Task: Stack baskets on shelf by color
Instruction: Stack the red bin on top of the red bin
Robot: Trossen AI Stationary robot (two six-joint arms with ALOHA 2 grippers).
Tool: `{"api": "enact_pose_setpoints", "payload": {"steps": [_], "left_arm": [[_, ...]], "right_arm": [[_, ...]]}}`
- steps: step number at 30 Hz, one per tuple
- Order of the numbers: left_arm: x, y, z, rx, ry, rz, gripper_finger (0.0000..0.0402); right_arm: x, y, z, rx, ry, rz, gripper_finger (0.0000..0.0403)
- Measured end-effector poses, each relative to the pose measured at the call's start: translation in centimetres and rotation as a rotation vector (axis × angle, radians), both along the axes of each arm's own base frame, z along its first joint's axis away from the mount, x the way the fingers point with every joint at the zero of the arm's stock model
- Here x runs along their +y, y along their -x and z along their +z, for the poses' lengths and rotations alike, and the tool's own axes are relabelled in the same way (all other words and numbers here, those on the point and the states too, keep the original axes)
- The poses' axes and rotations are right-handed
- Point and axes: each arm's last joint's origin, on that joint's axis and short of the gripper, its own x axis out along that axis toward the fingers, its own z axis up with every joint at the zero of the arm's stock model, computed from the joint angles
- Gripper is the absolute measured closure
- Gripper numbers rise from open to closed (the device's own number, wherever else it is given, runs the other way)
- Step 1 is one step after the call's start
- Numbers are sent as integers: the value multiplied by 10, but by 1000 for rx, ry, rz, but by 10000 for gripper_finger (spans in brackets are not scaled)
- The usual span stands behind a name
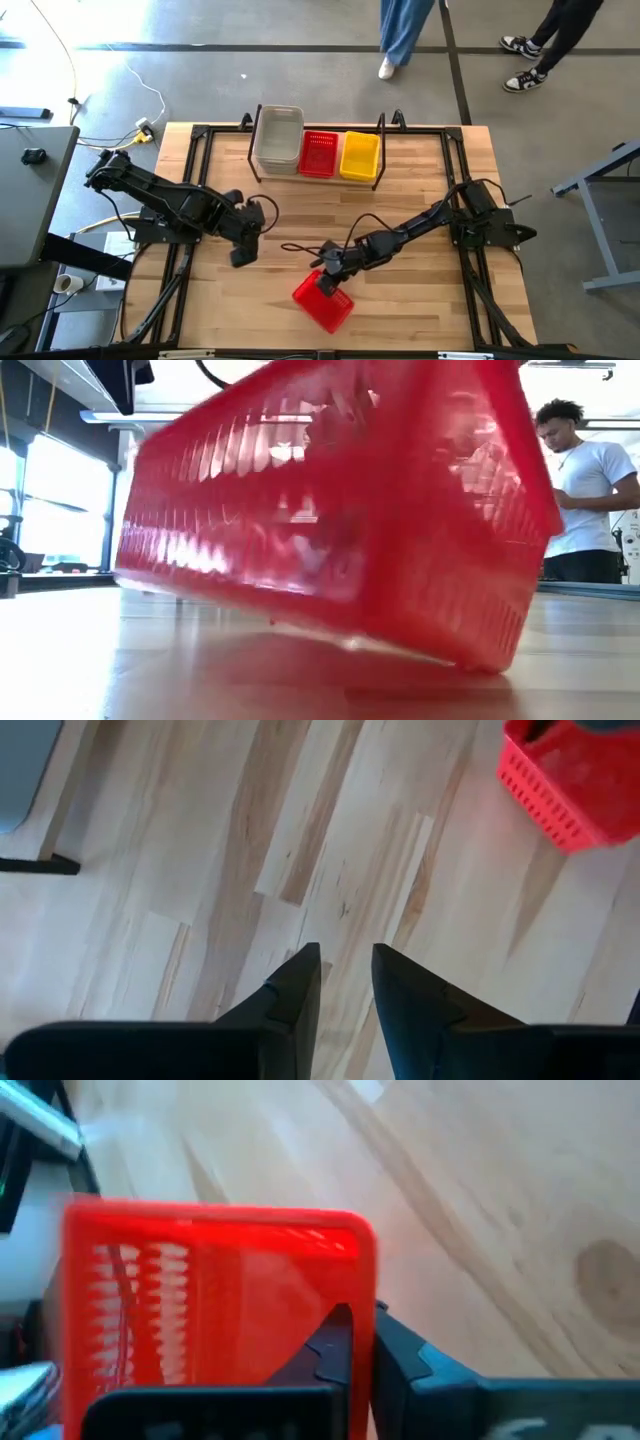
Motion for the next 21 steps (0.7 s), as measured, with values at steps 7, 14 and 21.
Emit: {"api": "enact_pose_setpoints", "payload": {"steps": [7, 14, 21], "left_arm": [[0, 0, 0, 8, 4, -34, 272], [0, 0, 0, 0, 2, 3, 210], [-4, -4, 1, -47, 50, 5, 203]], "right_arm": [[-10, -3, 7, -26, 12, -118, 400], [-24, -4, 31, -110, 36, -345, 401], [-38, -1, 56, -201, 55, -513, 402]]}}
